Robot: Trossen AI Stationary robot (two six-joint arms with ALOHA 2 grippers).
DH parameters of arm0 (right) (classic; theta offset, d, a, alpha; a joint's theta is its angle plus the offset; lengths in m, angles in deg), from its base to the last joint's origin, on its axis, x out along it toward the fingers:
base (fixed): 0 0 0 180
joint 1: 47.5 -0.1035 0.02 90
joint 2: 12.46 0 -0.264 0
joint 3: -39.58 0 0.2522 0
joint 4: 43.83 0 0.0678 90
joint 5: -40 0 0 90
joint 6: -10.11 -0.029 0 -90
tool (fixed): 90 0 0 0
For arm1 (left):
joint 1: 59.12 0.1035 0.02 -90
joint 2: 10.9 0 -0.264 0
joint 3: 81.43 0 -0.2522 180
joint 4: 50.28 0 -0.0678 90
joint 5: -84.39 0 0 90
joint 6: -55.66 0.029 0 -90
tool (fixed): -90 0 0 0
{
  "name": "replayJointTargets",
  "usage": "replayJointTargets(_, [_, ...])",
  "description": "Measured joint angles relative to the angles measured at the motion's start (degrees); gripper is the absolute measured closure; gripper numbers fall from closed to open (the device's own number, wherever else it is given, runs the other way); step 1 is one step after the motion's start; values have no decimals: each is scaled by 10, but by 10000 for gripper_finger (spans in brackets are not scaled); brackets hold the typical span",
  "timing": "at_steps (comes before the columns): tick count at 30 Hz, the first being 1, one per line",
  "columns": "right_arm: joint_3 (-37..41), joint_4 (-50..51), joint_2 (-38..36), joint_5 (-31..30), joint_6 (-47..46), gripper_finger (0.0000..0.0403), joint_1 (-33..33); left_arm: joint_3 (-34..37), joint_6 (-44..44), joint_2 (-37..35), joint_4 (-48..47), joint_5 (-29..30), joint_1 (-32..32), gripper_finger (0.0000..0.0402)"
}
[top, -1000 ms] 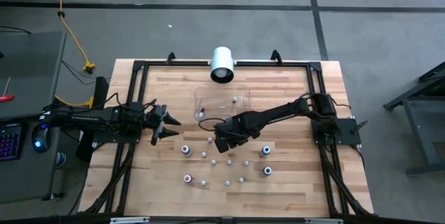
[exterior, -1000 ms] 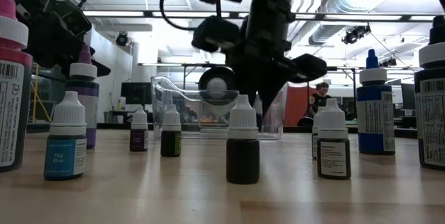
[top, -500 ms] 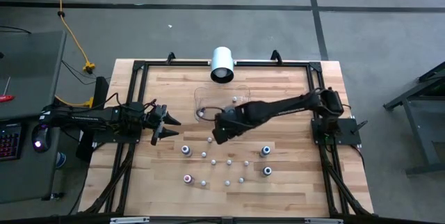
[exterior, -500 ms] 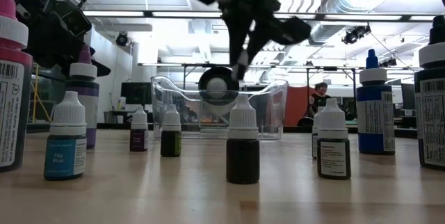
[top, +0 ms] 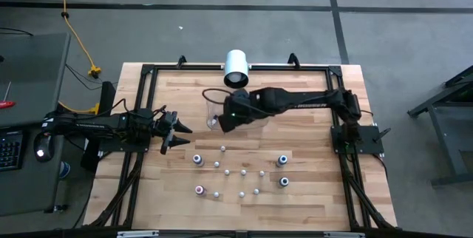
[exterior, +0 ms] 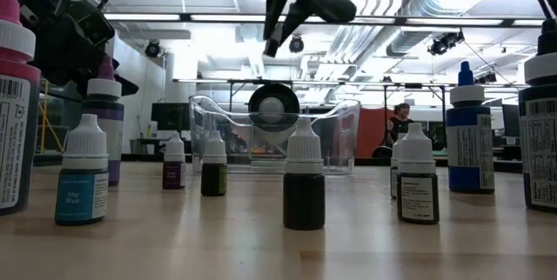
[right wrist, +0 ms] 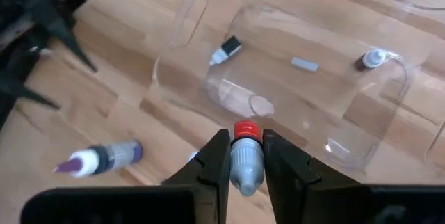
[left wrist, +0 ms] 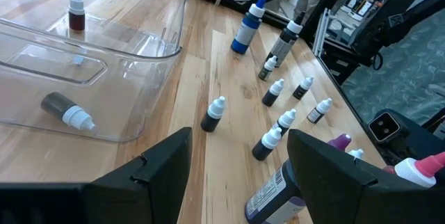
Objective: Pick & Place food coloring
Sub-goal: Put the small red food coloring bottle into the transparent bin
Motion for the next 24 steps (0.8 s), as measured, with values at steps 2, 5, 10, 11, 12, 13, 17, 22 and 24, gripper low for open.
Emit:
replayJointTargets(2, [-8, 3, 13, 1, 8, 338, 8, 0, 0, 0, 0, 0, 0, 167])
replayJointTargets(5, [-12, 4, 29, 16, 16, 338, 22, 0, 0, 0, 0, 0, 0, 167])
replayJointTargets(10, [-12, 19, 58, 34, 30, 338, 50, 0, 0, 0, 0, 0, 0, 167])
replayJointTargets(11, [-12, 24, 62, 35, 33, 338, 55, 0, 0, 0, 0, 0, 0, 167])
replayJointTargets(12, [-12, 25, 67, 35, 37, 338, 59, 0, 0, 0, 0, 0, 0, 167])
replayJointTargets(13, [-12, 26, 70, 36, 42, 338, 64, 0, 0, 0, 0, 0, 0, 167])
replayJointTargets(17, [-12, 33, 96, 55, 55, 338, 78, 0, 0, 0, 0, 0, 0, 167])
replayJointTargets(22, [-8, 43, 114, 73, 60, 338, 82, 0, 0, 0, 0, 0, 0, 167])
replayJointTargets(24, [4, 44, 116, 73, 60, 338, 82, 0, 0, 0, 0, 0, 0, 167])
